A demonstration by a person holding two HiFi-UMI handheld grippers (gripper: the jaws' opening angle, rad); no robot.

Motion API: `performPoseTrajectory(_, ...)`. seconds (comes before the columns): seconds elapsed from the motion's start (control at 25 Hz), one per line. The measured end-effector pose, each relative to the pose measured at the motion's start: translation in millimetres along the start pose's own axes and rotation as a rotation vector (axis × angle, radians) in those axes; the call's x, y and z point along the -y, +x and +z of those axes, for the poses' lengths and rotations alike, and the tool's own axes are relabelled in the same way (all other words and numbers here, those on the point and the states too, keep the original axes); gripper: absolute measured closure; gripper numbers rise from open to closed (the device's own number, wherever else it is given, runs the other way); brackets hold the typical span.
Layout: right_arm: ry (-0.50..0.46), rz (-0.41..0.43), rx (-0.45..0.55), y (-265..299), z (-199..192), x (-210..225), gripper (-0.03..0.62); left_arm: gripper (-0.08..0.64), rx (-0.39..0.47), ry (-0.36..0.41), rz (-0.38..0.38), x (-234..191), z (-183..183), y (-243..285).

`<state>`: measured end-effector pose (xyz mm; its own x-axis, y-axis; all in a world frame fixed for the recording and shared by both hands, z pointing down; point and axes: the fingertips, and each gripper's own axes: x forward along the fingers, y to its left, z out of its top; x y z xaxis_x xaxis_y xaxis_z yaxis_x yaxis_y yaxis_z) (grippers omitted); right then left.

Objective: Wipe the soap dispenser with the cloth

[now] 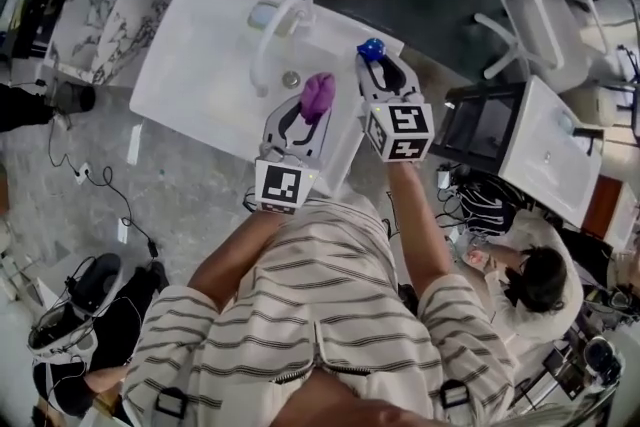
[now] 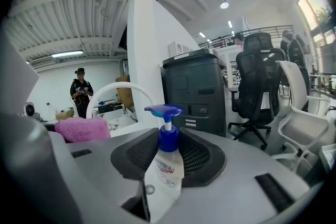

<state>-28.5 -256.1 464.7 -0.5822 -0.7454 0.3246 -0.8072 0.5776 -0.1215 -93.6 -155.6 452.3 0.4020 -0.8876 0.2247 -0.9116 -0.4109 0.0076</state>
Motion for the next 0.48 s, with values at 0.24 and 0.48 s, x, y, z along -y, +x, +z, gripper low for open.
performPoseTrajectory(0.24,-0.008,0.006,0.016,-25,20,-15,0.459,0.453,0.022,0.024,-0.023,4,11,-8)
performPoseTrajectory(0.48,0.024,0.007,0.028,-41,29,-28,0.459,0.451,0.041,0.035,-0.048,2,19,-9)
